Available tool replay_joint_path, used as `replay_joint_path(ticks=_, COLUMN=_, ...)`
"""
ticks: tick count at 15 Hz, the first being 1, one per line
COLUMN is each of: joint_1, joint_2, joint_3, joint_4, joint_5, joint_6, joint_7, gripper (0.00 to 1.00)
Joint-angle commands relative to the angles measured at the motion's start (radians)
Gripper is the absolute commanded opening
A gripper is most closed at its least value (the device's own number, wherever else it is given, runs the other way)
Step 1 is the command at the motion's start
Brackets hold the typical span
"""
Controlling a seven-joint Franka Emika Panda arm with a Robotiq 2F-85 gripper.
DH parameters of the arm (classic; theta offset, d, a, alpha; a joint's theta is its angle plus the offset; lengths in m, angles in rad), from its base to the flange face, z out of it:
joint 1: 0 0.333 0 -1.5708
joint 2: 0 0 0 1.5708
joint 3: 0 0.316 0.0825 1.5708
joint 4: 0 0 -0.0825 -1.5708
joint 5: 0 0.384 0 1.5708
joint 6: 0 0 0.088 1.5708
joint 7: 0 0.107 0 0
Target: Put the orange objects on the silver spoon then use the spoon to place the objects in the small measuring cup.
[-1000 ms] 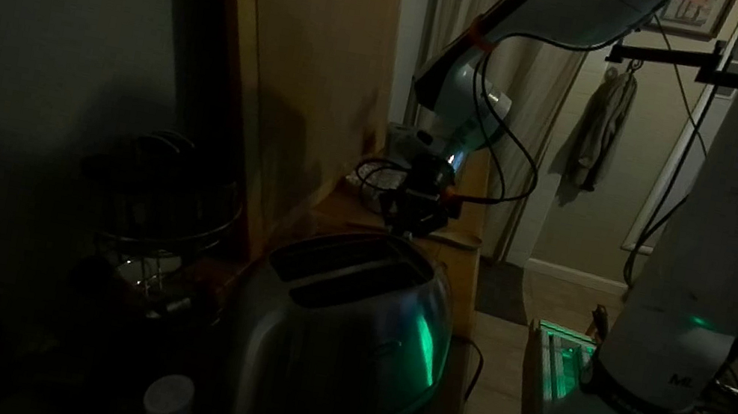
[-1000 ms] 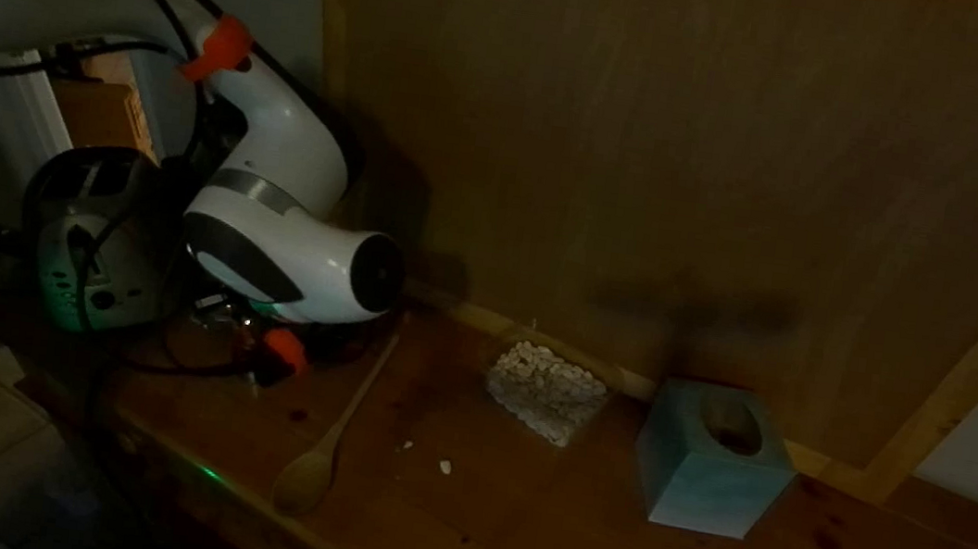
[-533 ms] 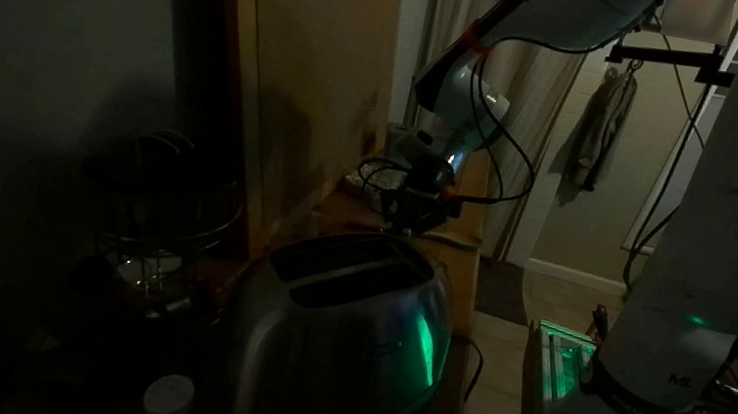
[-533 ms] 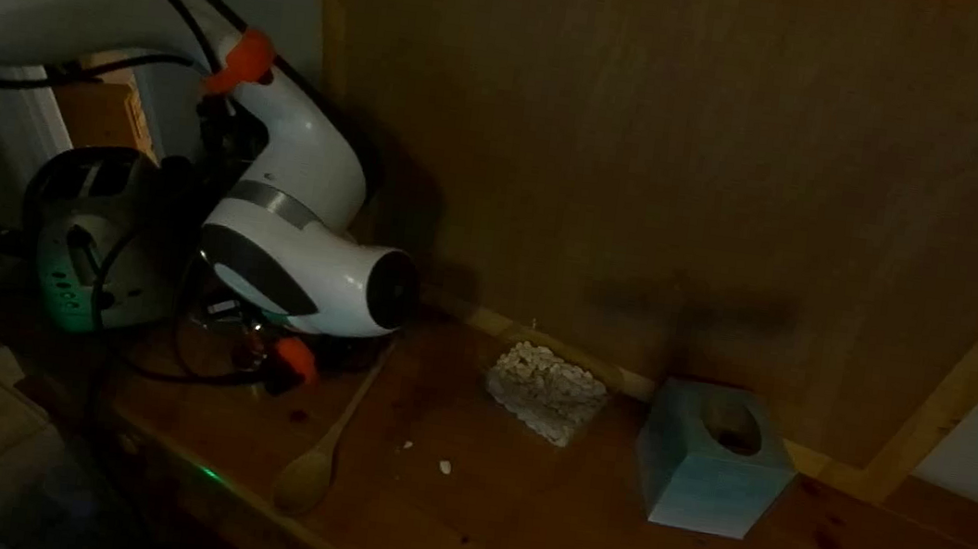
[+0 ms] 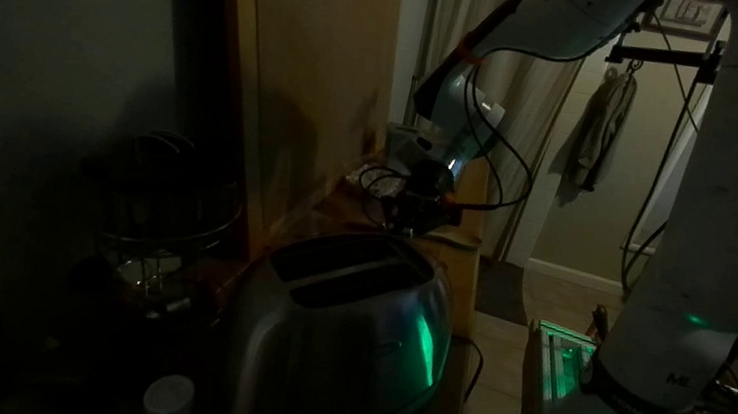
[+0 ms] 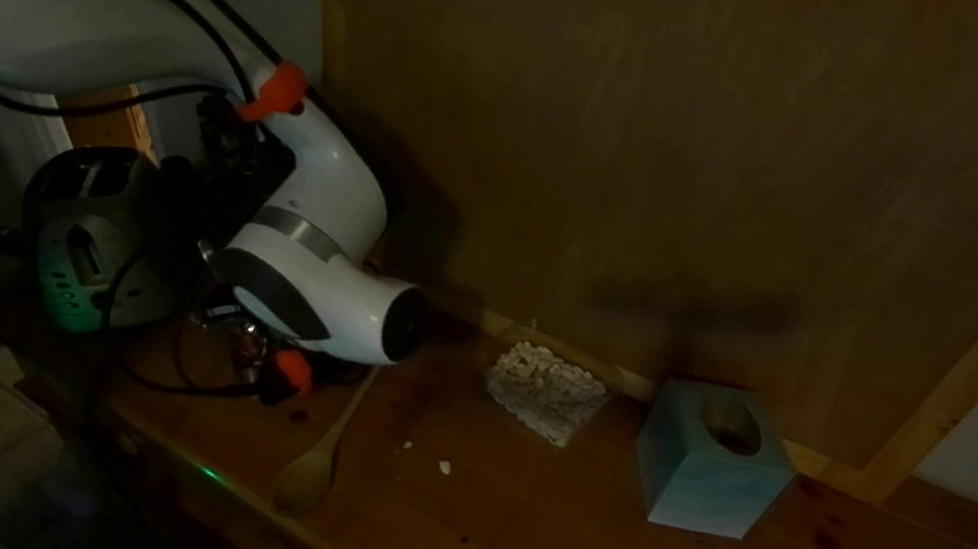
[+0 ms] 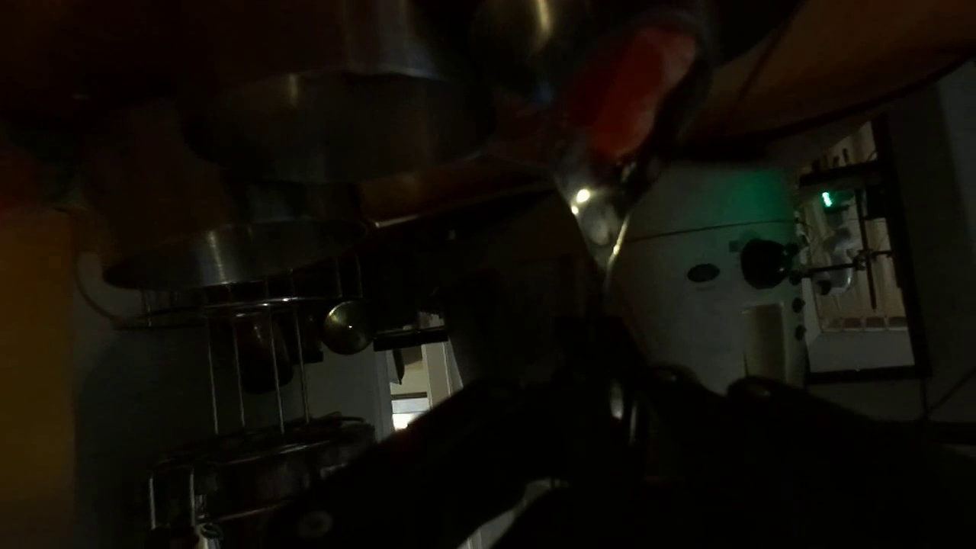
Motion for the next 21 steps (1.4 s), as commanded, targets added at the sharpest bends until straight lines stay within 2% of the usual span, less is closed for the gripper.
replay_joint_path(ticks=1, joint_1=-0.019, joint_2=0.043, joint_3=-0.003, joint_4=0.038, joint_5=0.031, joint_6=-0.051, joint_7=-0.008, gripper=0.04)
replay_joint_path(ticks=2, joint_1=-0.02, joint_2=0.044, joint_3=-0.003, joint_4=0.035, joint_5=0.035, joint_6=-0.037, joint_7=-0.014, gripper=0.04)
replay_joint_path(ticks=8, joint_1=-0.039, joint_2=0.074, joint_3=-0.002, joint_4=0.065, joint_5=0.054, joint_6=-0.143, joint_7=-0.015, gripper=0.05)
replay_joint_path(ticks=21, joint_1=-0.046, joint_2=0.117, joint_3=0.001, joint_4=0.082, joint_5=0.063, joint_6=-0.166, joint_7=-0.028, gripper=0.04)
